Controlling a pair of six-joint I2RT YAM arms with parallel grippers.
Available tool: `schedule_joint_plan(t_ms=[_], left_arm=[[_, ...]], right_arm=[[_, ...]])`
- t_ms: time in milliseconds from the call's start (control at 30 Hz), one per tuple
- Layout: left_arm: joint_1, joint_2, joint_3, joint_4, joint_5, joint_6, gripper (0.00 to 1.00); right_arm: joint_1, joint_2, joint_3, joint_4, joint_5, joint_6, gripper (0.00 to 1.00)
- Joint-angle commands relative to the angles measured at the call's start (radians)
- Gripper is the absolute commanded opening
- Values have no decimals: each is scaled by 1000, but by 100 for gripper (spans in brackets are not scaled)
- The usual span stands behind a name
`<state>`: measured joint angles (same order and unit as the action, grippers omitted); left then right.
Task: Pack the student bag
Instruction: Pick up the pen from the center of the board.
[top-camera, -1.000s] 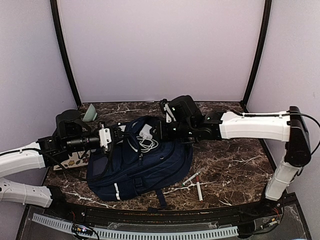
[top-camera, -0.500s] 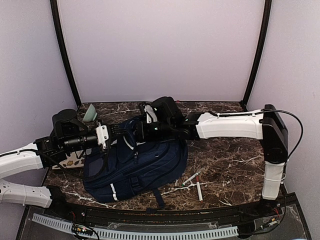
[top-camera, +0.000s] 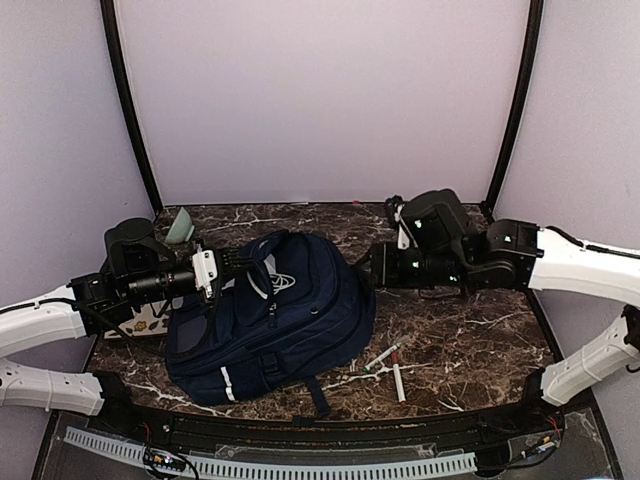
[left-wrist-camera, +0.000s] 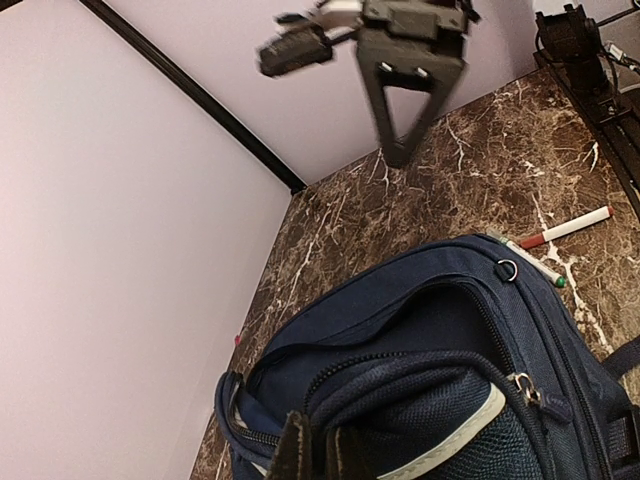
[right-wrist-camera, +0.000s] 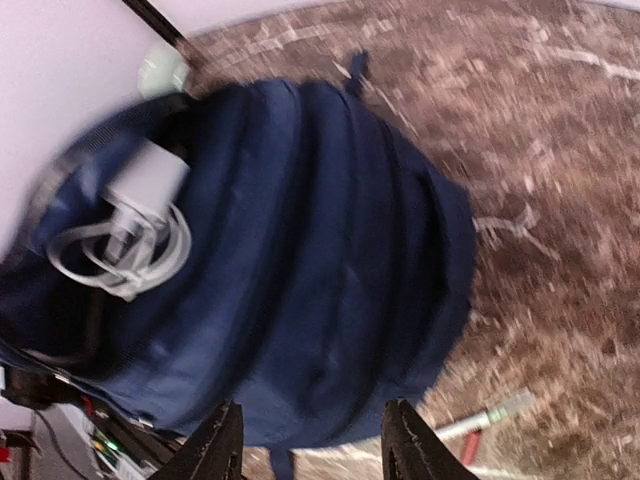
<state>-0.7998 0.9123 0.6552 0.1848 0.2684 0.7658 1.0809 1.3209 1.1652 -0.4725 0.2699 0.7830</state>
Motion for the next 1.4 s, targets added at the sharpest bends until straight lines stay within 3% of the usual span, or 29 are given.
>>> schedule_joint_plan(t_ms=[0,133,333,633,800,1167,1367], left_arm=[[-6,-52,28,189,29,-50,0],[-6,-55,27,188,32,-49,0],[-6,-58,24,186,37,-48,0],[-6,-59,19,185,42,-44,0],[-6,-58,18,188,42,-43,0],[-6,-59,18,184,45,-41,0],[-6,-61,18,182,53,-39,0]], right_arm=[[79,98,-102,-320,110,244,50],[130,206,-87,-410,50,278,57],[154,372,-83,-413,-31,250,58],[153,420,-202,-248,-109,245,42],[153,441,-229,-243,-128,255,24],[153,342,-216,-294,-127,255,8],[154,192,-186,-348,-65,246,3]])
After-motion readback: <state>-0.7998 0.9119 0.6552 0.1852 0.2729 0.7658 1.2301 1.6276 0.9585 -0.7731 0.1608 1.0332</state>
